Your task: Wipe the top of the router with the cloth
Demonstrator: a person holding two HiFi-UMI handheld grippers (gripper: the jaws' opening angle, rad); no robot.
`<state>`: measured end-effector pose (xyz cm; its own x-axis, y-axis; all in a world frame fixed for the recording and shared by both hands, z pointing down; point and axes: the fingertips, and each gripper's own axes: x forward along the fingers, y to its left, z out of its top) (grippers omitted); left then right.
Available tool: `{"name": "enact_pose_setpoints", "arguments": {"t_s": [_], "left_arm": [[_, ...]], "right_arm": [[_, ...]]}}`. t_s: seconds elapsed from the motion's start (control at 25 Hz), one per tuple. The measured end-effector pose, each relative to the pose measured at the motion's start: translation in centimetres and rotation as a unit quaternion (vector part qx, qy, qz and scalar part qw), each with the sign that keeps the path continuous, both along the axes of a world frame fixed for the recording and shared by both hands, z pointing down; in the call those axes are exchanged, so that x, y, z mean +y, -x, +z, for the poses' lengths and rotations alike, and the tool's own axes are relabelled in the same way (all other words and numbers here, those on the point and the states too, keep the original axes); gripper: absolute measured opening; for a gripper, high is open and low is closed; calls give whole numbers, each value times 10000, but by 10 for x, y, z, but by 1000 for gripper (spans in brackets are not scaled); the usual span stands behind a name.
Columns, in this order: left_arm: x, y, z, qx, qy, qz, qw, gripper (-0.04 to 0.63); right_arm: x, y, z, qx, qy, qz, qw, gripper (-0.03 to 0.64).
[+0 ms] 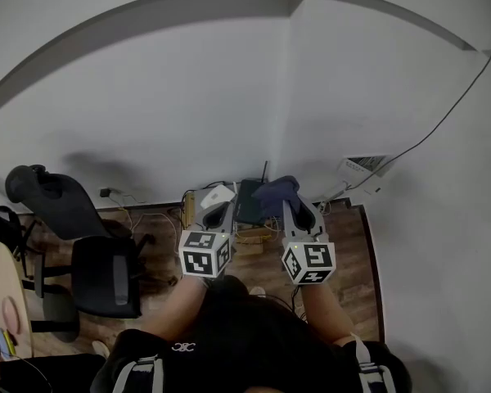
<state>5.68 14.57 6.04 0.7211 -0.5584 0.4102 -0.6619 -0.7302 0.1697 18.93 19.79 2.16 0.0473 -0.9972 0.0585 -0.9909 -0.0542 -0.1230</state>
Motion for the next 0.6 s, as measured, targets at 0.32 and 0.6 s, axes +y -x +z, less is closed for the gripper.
{"name": "enact_pose_setpoints", "arguments": {"t_s": [0.32, 0.6], "left_arm": [[-28, -8, 8, 10, 35, -5, 10000, 2], [-78, -16, 9, 92, 31, 101, 9999, 2]], "right_arm": [[-34, -8, 9, 24, 135, -60, 9999, 43], [-83, -7, 11, 194, 271, -115, 9994, 43]]}}
